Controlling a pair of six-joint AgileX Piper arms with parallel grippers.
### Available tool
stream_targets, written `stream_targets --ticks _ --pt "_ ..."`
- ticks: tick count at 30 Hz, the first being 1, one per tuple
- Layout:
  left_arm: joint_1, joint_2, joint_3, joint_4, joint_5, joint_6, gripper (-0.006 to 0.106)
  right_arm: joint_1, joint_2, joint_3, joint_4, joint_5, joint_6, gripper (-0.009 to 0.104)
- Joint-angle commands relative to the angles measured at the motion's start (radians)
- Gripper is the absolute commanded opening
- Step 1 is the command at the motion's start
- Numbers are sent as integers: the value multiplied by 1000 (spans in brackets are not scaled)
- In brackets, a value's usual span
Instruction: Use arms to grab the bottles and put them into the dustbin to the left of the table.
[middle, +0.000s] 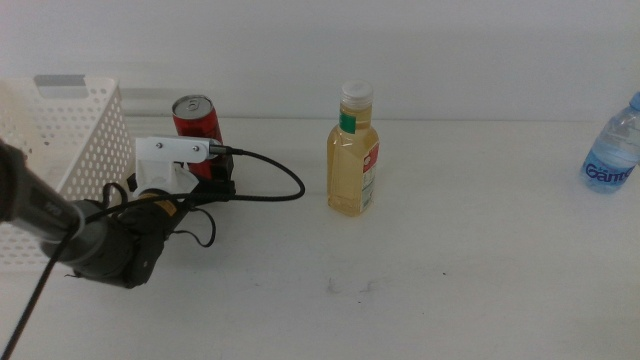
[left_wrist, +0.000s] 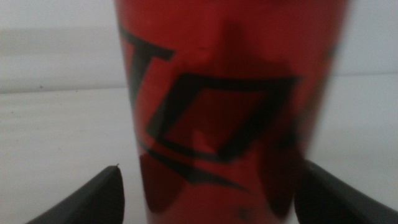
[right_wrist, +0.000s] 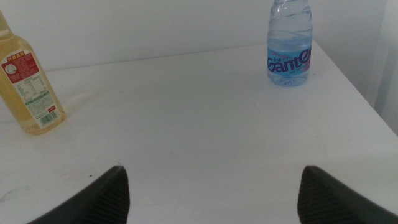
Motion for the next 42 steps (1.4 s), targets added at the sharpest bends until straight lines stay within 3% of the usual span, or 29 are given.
stream_targets --ticks 1,12,14,16,23,33,38,42 --pt "-2 34 -51 -33 -21 4 94 -6 -4 4 -5 -13 -4 86" --pt "-1 149 -211 -38 19 49 93 -6 -4 4 -5 -13 -4 86" --pt "-1 144 -210 -38 -12 63 88 -6 -4 4 -5 -13 -4 86" --pt "-3 122 -191 -33 -38 120 76 -6 -4 4 -5 -13 -4 86" --pt "-3 -130 36 9 -3 120 -2 -6 -4 4 -5 -13 -4 86" --pt "-44 -727 132 23 903 31 -2 -6 -4 4 -5 -13 -4 86" --pt "-40 -872 -41 27 1487 24 -2 -6 -4 4 -5 -13 -4 86" --pt "5 -847 -258 52 1728 162 -2 -6 -4 4 -5 -13 -4 86"
